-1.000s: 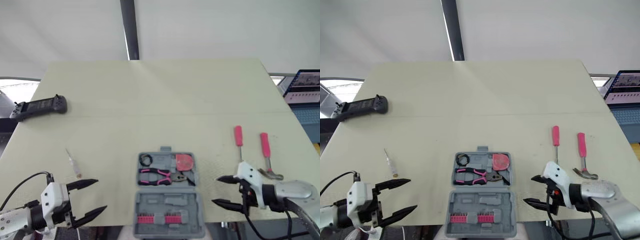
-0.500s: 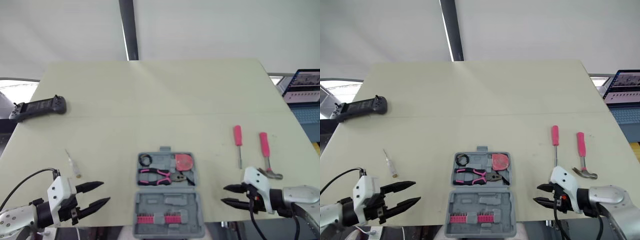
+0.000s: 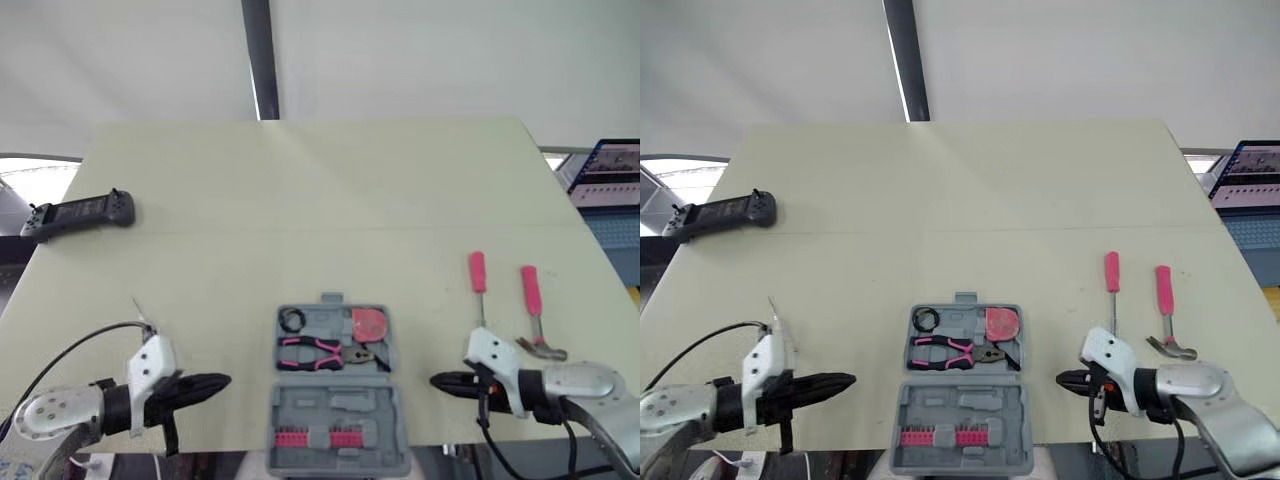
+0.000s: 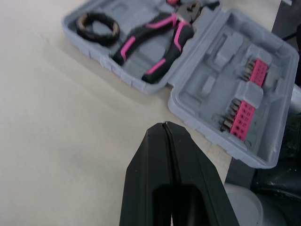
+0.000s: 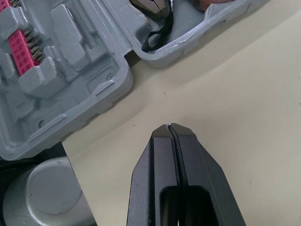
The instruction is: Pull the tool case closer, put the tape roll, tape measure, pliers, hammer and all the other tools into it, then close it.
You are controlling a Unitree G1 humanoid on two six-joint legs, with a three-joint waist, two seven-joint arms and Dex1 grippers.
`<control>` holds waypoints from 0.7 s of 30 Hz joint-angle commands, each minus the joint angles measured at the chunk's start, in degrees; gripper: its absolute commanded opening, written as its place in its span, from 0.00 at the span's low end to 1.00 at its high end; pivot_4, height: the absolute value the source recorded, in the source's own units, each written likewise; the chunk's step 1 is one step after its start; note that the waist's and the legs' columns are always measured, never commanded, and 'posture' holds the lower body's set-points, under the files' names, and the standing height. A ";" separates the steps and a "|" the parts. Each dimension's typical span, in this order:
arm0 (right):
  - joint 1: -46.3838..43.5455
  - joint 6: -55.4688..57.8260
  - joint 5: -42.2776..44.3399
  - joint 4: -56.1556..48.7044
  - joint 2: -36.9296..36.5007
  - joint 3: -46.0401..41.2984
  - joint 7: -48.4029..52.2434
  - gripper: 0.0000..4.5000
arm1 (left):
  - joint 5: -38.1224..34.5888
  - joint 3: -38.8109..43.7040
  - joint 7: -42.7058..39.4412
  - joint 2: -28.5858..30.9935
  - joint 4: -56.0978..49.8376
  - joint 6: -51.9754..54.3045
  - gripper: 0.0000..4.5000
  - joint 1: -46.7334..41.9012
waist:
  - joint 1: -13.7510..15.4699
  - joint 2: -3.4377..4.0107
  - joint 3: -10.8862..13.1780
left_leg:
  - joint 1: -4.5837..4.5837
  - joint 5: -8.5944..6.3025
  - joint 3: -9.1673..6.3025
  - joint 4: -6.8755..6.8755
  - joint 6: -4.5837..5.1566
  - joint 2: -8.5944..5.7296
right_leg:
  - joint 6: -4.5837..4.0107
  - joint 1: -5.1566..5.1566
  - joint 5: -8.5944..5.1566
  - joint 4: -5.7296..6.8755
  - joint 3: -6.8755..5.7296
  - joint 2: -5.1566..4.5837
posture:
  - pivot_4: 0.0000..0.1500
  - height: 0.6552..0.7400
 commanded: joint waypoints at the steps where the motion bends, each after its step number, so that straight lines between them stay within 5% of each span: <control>1: -1.40 0.33 -1.08 -0.97 0.72 1.98 -1.32 0.00 | -0.26 -2.88 -0.99 0.05 1.48 0.98 0.00 -2.24 | 0.00 0.00 0.00 | 0.00 0.00 0.00 0.01 0.00 0.00 | 0.00 0.00 0.00 0.01 0.01 0.00 | 1.00 1.00; 7: -2.85 -0.06 -3.36 -0.15 0.93 5.23 -2.12 0.00 | 8.38 -10.13 -0.91 -1.53 10.71 -10.02 0.00 -8.16 | 0.00 0.04 0.01 | -0.01 0.02 0.00 0.00 -0.04 0.00 | 0.00 -0.06 0.00 0.06 -0.01 0.01 | 1.00 1.00; 21: -6.25 1.77 -4.46 -0.75 4.61 8.70 -3.82 0.00 | 14.02 -18.28 -0.39 -7.28 18.17 -17.91 0.00 -13.42 | 0.02 0.04 0.01 | -0.01 0.03 0.00 0.09 -0.04 -0.01 | 0.02 -0.08 0.01 0.18 -0.01 -0.01 | 1.00 1.00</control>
